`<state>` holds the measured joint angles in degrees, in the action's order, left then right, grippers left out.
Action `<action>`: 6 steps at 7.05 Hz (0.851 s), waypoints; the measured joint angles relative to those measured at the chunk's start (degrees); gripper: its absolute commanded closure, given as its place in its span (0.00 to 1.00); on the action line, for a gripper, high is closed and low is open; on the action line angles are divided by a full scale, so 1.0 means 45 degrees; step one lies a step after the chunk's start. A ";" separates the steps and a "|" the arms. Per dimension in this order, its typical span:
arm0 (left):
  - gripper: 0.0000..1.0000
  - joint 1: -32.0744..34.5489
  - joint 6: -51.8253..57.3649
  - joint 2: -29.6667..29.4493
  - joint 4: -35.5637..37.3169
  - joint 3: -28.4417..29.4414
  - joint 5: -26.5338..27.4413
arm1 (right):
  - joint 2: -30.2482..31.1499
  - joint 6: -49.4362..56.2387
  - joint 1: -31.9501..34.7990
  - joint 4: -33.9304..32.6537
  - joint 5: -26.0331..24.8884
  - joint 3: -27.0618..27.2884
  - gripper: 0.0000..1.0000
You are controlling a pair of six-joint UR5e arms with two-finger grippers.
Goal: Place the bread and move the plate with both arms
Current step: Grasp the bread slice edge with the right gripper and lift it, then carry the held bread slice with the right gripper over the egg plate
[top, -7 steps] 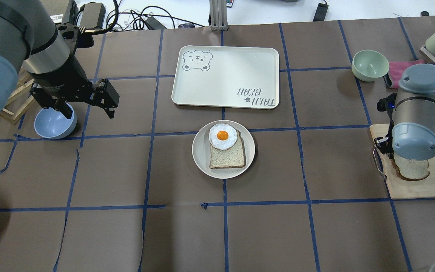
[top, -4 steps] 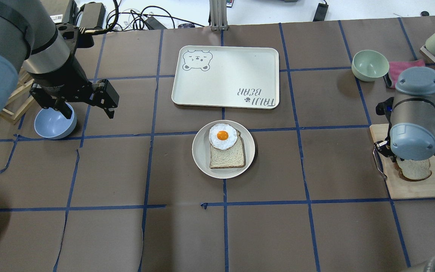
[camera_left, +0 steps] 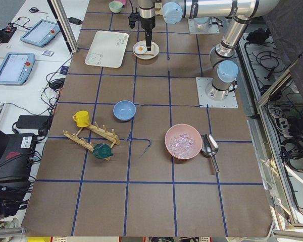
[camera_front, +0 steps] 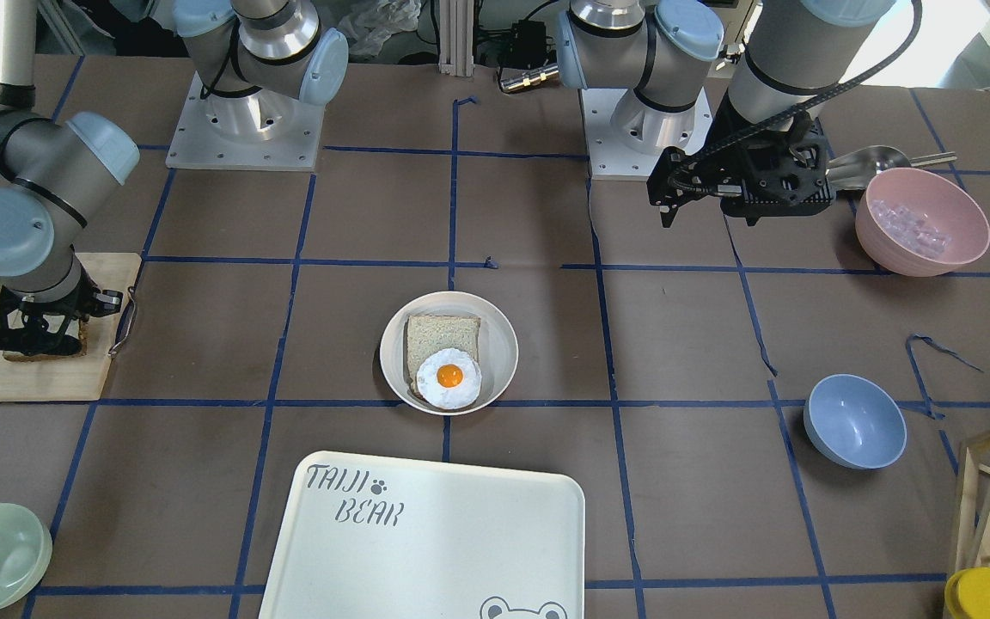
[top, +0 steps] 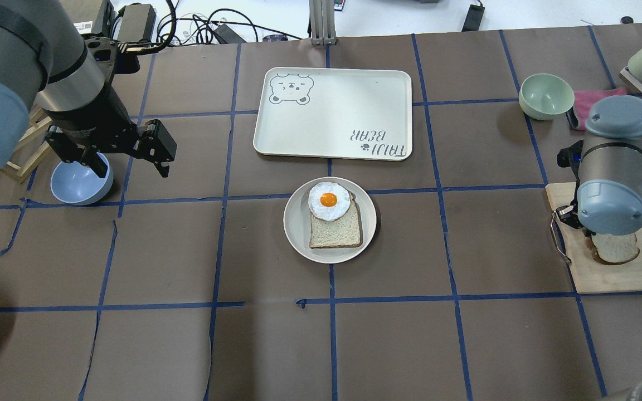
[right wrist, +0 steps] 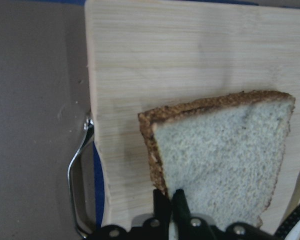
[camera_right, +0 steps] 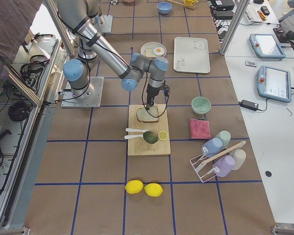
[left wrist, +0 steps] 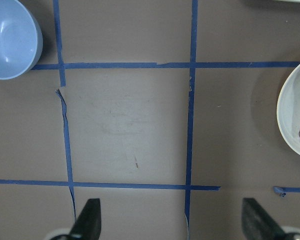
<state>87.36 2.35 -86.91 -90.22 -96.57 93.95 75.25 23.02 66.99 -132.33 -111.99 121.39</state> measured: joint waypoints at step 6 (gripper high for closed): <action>0.00 0.0009 0.0000 -0.0012 -0.0014 -0.0028 0.0000 | 0.1697 -0.2055 0.1427 0.3460 0.0025 -0.1594 1.00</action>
<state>87.41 2.35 -86.97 -90.28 -96.69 93.95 82.89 13.77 73.41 -116.76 -111.87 114.22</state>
